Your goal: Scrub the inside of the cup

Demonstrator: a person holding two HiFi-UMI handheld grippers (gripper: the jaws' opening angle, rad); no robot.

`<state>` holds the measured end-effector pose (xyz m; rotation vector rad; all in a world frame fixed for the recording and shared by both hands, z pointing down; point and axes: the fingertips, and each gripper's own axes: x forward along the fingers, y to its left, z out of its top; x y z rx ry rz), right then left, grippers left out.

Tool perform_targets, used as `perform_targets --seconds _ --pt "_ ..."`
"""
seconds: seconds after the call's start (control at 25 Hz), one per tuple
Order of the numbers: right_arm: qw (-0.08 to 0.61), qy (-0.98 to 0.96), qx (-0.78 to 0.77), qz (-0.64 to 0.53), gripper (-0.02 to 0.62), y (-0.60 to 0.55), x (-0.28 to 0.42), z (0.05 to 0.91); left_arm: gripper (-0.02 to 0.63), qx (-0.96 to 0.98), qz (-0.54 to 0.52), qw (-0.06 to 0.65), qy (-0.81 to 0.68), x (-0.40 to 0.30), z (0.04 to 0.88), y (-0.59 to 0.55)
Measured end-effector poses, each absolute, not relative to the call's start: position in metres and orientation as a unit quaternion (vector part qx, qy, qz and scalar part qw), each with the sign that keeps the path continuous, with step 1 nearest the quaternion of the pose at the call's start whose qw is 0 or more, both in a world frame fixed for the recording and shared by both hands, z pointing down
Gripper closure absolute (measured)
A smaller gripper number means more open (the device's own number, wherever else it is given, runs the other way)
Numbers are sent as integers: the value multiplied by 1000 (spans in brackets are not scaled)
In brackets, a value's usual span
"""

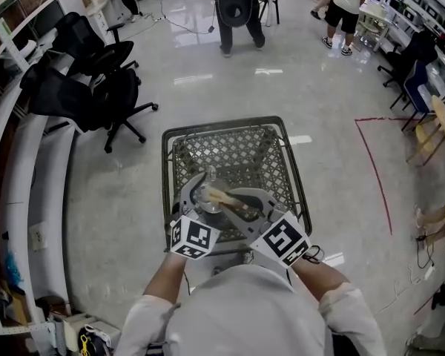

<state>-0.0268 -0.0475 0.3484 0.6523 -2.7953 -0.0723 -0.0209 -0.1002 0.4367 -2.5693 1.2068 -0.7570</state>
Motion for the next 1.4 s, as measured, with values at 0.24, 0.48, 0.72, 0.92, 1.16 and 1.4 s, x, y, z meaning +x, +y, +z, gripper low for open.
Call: perform_targets --seconds 0.24,0.48,0.72,0.92,1.16,1.4 --pt "151 -968 198 -7 509 -41 -41 355 215 -872 -259 97 404 -19 441 -96" --pt "170 -961 216 -26 509 -57 -42 358 215 -871 -256 85 410 -21 446 -91" --pt "191 -957 219 -21 509 -57 -32 364 215 -868 -261 93 412 -20 445 -92" --pt "177 -966 187 7 509 -43 -43 364 215 -871 -255 86 411 -23 447 -94" --pt "163 -966 198 4 509 -57 -44 357 215 -876 -251 77 404 -16 450 -89" --pt "187 -959 212 3 509 -65 -24 365 215 -873 -261 90 402 -13 450 -89"
